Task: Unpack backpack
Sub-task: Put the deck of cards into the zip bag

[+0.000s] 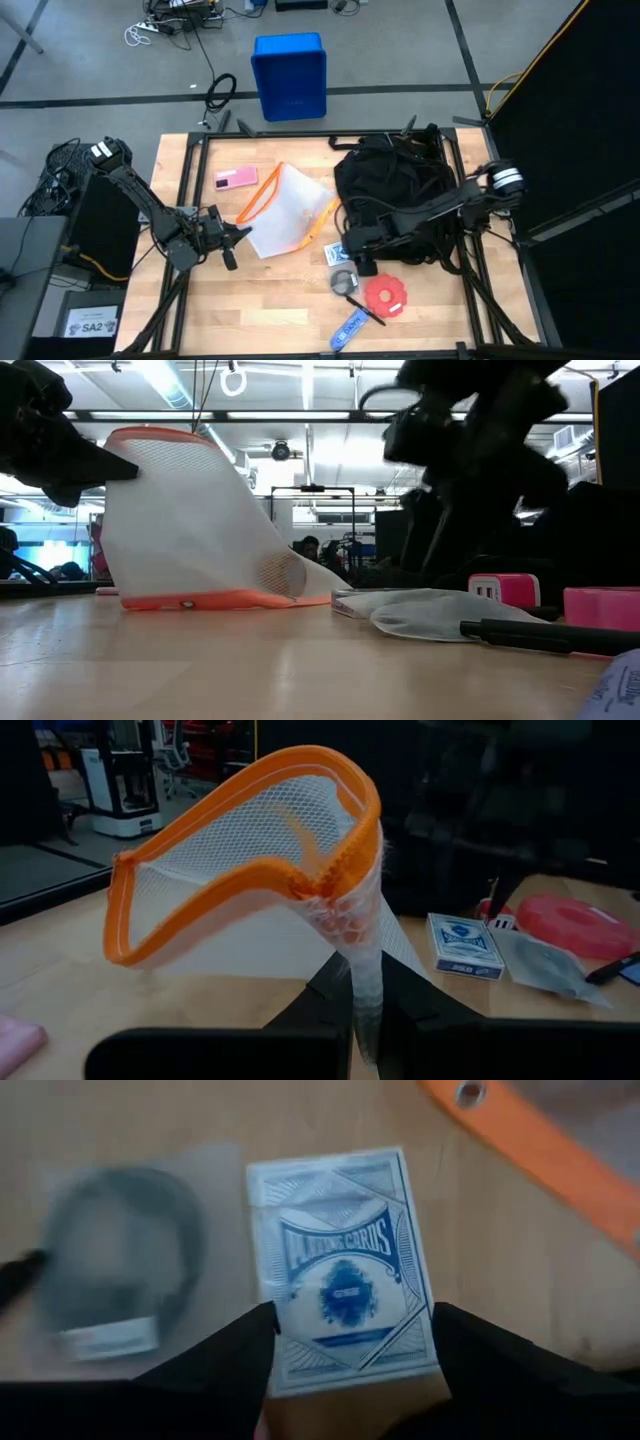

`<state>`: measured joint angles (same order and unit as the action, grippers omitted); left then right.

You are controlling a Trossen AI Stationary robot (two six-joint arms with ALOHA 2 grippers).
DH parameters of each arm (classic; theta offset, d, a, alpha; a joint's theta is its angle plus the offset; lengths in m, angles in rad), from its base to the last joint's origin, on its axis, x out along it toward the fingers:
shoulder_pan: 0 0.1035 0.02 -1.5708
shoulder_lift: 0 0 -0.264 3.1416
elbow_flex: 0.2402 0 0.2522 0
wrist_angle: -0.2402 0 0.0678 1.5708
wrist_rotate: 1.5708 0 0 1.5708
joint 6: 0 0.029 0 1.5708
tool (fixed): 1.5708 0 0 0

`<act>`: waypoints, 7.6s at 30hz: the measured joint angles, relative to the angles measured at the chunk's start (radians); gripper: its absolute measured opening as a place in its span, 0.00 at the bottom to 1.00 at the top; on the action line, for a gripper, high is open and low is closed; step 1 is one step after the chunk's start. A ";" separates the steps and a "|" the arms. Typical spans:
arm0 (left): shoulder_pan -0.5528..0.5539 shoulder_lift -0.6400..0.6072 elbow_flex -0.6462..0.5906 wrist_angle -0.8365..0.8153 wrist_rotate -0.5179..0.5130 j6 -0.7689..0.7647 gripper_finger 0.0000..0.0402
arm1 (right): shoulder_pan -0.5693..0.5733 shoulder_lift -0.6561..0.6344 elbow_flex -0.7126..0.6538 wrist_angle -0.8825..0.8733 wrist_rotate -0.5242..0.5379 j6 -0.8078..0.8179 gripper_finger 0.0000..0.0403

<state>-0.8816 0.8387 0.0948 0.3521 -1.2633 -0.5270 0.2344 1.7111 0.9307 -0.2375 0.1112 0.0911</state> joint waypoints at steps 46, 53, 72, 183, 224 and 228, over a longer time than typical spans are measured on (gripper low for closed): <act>0.000 0.000 0.000 0.005 0.029 -0.004 0.00 | 0.006 0.114 0.095 -0.014 0.009 0.064 0.98; 0.000 0.002 0.000 0.013 0.033 0.001 0.00 | -0.012 0.190 0.101 0.045 -0.121 0.108 0.97; 0.000 0.005 0.000 0.022 0.045 0.003 0.00 | 0.032 0.160 0.157 0.081 -0.031 0.053 0.97; 0.059 0.512 0.518 0.024 0.218 0.945 0.00 | -0.041 0.209 0.352 0.940 -0.113 0.000 0.67; 0.071 0.512 0.518 0.025 0.225 0.941 0.00 | -0.022 0.208 0.355 0.953 -0.241 0.066 0.68; 0.083 0.512 0.518 0.028 0.240 0.941 0.00 | -0.015 0.208 0.355 0.959 -0.246 0.065 0.68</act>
<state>-0.7982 1.3506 0.6125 0.3798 -1.0237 0.4141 0.2190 1.9186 1.2854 0.7212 -0.1349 0.1562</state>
